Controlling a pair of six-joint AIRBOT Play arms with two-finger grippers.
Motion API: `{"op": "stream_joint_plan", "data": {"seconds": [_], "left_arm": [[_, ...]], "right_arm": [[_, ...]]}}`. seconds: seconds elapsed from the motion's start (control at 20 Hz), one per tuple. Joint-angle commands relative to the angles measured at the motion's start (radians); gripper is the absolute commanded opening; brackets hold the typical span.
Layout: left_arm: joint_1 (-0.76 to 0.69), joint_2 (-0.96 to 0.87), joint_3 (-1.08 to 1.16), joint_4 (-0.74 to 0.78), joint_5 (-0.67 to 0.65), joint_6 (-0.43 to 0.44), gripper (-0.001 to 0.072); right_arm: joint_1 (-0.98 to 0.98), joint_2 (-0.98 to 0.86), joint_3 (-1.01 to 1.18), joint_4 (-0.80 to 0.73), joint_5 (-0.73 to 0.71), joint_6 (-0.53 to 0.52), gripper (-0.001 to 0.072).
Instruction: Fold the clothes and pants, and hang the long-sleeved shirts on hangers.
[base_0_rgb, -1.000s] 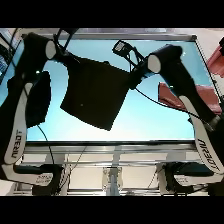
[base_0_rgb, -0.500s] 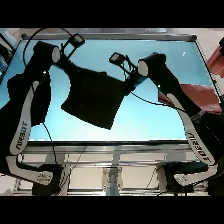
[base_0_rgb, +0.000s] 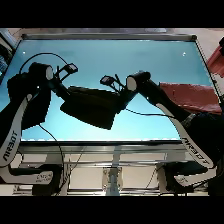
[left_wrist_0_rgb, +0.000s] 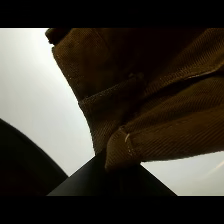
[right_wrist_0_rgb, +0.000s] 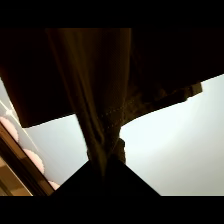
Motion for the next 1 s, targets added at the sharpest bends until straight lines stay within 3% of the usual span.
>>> {"op": "stream_joint_plan", "data": {"seconds": [0.0, 0.15, 0.2, 0.25, 0.3, 0.45, 0.55, 0.6, 0.65, 0.7, 0.75, 0.9, 0.95], "left_arm": [[0.006, 0.007, -0.035, 0.049, -0.041, 0.011, 0.0063], [0.006, 0.007, -0.035, 0.048, -0.066, 0.011, 0.0063], [0.006, 0.008, -0.035, 0.048, -0.073, 0.011, 0.0064], [0.005, 0.008, -0.035, 0.048, -0.083, 0.011, 0.0068], [0.005, 0.008, -0.035, 0.048, -0.1, 0.017, 0.0071], [0.005, 0.018, -0.035, 0.045, -0.15, 0.034, 0.0076], [0.005, 0.041, -0.035, 0.003, -0.166, 0.058, 0.02], [0.004, 0.057, -0.035, -0.024, -0.176, 0.08, 0.0203], [0.004, 0.072, -0.035, -0.037, -0.186, 0.09, 0.0281], [0.004, 0.089, -0.035, -0.038, -0.197, 0.09, 0.0407], [0.004, 0.106, -0.035, -0.038, -0.208, 0.09, 0.0449], [0.006, 0.159, -0.035, -0.038, -0.223, 0.089, 0.0461], [0.006, 0.176, -0.035, -0.038, -0.225, 0.089, 0.0515]], "right_arm": [[0.04, -0.002, -0.012, 0.039, 0.017, 0.002, 0.0024], [0.044, -0.002, -0.012, 0.093, 0.087, 0.002, 0.0031], [0.044, -0.002, -0.012, 0.105, 0.11, 0.002, 0.0095], [0.044, -0.002, -0.012, 0.117, 0.132, 0.002, 0.0273], [0.044, -0.002, -0.012, 0.132, 0.148, 0.002, 0.0353], [0.044, 0.001, -0.012, 0.172, 0.19, -0.002, 0.0351], [0.044, 0.002, -0.01, 0.178, 0.211, -0.003, 0.0351], [0.041, 0.002, -0.006, 0.179, 0.216, -0.003, 0.0361], [0.034, 0.002, 0.003, 0.178, 0.219, -0.002, 0.0436], [0.022, 0.002, 0.016, 0.179, 0.227, -0.002, 0.0492], [0.008, 0.002, 0.031, 0.179, 0.235, -0.002, 0.0505], [-0.048, 0.002, 0.08, 0.211, 0.236, 0.0, 0.0507], [-0.072, 0.002, 0.092, 0.238, 0.235, 0.002, 0.0528]]}}
